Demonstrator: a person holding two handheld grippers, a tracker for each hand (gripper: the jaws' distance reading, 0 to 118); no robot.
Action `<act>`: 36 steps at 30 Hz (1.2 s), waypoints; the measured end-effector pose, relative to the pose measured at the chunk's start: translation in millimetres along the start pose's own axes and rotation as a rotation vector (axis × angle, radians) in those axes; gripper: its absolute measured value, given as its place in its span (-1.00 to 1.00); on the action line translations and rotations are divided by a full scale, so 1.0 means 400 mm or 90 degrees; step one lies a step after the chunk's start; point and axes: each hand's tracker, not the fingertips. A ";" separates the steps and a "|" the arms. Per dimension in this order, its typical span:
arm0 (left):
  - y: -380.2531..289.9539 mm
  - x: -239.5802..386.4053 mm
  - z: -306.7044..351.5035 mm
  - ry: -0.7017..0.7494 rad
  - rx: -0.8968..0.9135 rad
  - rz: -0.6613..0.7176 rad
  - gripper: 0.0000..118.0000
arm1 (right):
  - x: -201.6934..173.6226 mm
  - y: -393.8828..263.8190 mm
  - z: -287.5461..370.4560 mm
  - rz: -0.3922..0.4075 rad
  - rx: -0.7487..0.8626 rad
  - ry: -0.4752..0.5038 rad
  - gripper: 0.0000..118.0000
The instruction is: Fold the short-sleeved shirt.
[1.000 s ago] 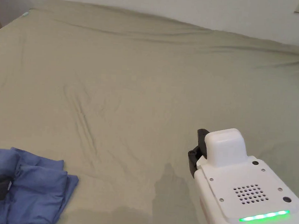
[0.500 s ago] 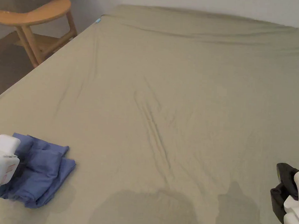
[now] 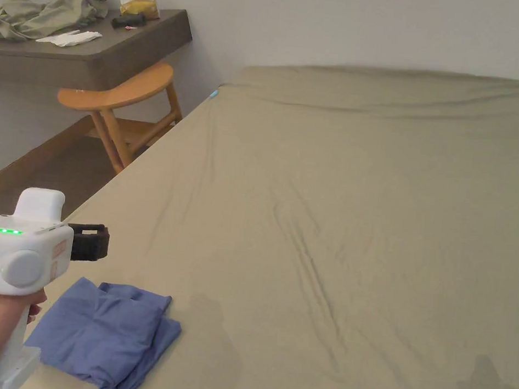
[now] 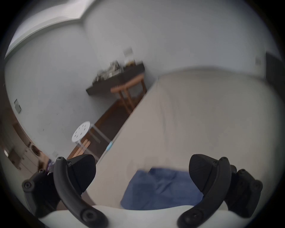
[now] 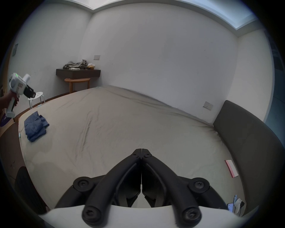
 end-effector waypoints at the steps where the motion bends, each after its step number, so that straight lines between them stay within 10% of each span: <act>1: 0.038 0.028 0.059 -0.010 0.046 0.017 0.99 | 0.024 0.009 0.017 -0.003 0.014 -0.011 -0.96; 13: 0.133 0.590 0.657 -0.249 0.367 0.116 0.92 | 0.245 0.102 0.265 -0.021 0.152 -0.130 -0.96; 15: 0.108 0.666 0.706 -0.270 0.390 0.104 0.41 | 0.252 0.097 0.303 -0.023 0.166 -0.140 -0.96; 17: 0.079 0.740 0.761 -0.264 0.419 0.083 -0.70 | 0.250 0.085 0.333 -0.023 0.174 -0.149 -0.96; 18: 0.072 0.766 0.779 -0.265 0.424 0.072 -0.85 | 0.247 0.079 0.342 -0.022 0.175 -0.151 -0.96; 36: -0.064 0.888 0.888 -0.297 0.418 -0.027 -1.00 | 0.165 -0.029 0.394 -0.029 0.182 -0.145 -0.96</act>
